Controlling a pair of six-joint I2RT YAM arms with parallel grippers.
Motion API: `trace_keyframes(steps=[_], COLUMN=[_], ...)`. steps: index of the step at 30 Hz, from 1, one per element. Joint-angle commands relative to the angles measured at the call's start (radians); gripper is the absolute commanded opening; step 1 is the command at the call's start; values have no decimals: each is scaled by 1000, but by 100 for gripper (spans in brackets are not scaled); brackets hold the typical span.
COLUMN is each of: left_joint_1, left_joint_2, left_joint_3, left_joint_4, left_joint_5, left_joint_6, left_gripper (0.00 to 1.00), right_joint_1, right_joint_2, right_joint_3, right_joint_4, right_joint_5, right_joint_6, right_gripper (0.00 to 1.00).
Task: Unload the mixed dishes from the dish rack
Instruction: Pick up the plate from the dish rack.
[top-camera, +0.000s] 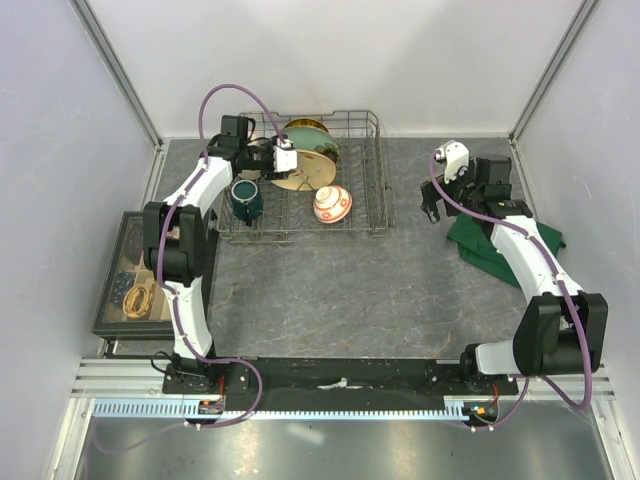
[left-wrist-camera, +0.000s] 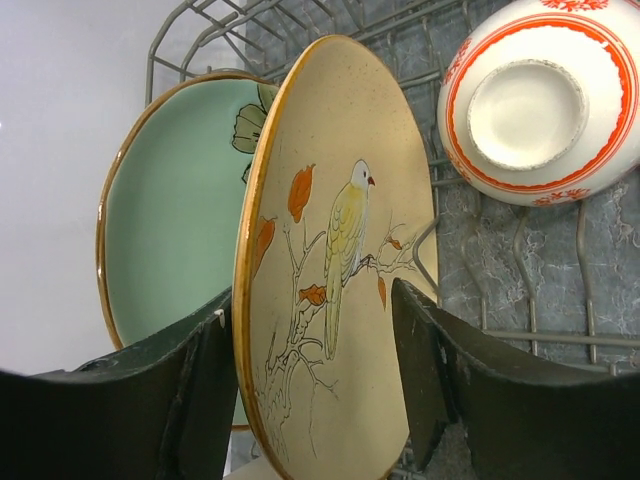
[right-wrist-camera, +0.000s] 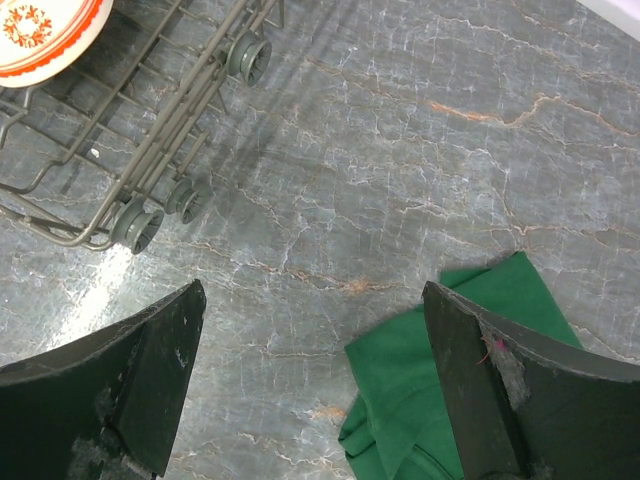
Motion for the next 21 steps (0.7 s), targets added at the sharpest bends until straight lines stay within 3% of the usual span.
trace_keyframes(steps=[1,21], left_joint_1=[-6,-26], left_joint_2=[-27,7], left_joint_3=[-17,1], left_joint_4=[-16,10], left_joint_5=[0,-38], left_joint_6=[44,24], left_gripper=[64,47], right_joint_1=[0,0], right_joint_2=[8,20], right_joint_3=[-12,-21], right_joint_4=[37,37], right_joint_5=[-17,-19], right_joint_6=[-20,-31], right_gripper=[98,98])
